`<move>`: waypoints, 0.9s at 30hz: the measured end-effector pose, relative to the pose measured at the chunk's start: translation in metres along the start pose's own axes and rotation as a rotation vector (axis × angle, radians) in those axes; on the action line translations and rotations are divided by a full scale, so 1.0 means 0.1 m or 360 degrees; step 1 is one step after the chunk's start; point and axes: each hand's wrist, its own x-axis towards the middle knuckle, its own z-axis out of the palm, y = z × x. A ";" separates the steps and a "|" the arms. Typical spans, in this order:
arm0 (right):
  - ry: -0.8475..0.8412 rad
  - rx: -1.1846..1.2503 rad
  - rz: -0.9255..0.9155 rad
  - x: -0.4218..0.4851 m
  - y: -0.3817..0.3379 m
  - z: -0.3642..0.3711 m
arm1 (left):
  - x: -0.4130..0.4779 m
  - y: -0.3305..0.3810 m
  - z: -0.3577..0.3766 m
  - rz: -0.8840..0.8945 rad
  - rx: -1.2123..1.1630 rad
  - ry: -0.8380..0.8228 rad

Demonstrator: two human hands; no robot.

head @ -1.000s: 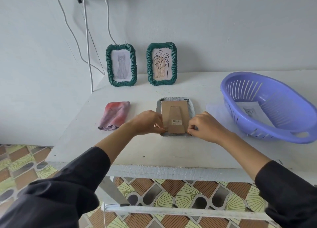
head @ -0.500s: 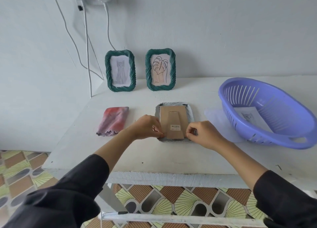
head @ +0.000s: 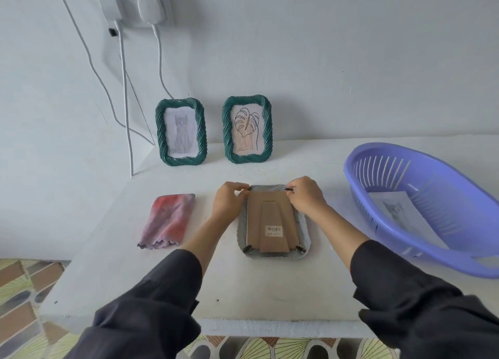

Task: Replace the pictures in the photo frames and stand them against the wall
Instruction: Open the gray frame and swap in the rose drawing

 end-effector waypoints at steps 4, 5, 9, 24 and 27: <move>0.0014 -0.0017 0.0031 0.04 0.05 0.04 | 0.14 -0.03 0.03 0.0064 0.0138 -0.0087; 0.0025 -0.0003 0.0021 0.05 0.06 0.04 | 0.16 -0.04 0.03 0.0082 0.0157 -0.0108; 0.0016 0.0083 0.0005 0.08 0.09 0.04 | 0.22 -0.06 0.02 0.0130 0.0218 -0.0149; 0.0042 0.0070 -0.0003 0.07 0.06 0.05 | 0.31 -0.01 -0.06 0.0202 0.0202 -0.0322; 0.0048 0.0062 -0.0010 0.04 0.05 0.06 | 0.29 -0.03 -0.07 0.0238 0.0171 -0.0299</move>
